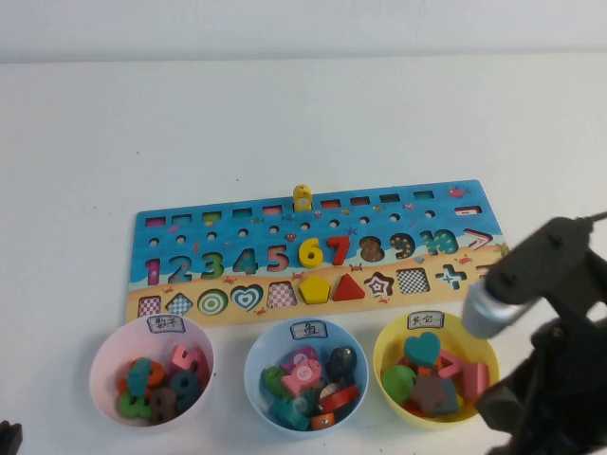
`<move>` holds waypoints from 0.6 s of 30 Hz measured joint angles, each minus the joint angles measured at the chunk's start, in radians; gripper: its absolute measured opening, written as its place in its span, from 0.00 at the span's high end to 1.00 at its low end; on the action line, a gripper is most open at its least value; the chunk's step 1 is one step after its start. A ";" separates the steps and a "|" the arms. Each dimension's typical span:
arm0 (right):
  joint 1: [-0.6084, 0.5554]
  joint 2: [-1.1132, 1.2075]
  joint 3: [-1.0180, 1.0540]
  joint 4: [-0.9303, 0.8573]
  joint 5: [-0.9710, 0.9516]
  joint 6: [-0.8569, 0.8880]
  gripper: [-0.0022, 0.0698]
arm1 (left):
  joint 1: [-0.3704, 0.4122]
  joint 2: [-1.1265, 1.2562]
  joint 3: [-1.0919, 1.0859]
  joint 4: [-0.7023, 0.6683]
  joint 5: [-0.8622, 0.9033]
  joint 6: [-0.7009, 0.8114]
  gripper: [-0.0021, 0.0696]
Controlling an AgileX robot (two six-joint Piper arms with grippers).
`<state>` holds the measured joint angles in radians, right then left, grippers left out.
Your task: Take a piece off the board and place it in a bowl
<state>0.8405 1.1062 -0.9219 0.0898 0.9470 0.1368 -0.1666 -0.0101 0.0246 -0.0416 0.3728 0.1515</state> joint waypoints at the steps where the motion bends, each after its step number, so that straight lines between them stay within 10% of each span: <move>1: 0.000 -0.033 0.019 -0.006 0.009 0.000 0.99 | 0.000 0.000 0.000 0.000 0.000 0.000 0.98; 10: 0.000 -0.177 0.058 -0.106 0.147 -0.002 0.99 | 0.000 0.000 0.000 0.000 0.000 0.000 0.98; 18: -0.128 -0.309 0.334 -0.189 -0.255 -0.003 0.99 | 0.000 0.000 0.000 0.000 0.000 0.000 0.98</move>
<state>0.7122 0.7969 -0.5880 -0.0992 0.6917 0.1342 -0.1666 -0.0101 0.0246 -0.0416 0.3728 0.1515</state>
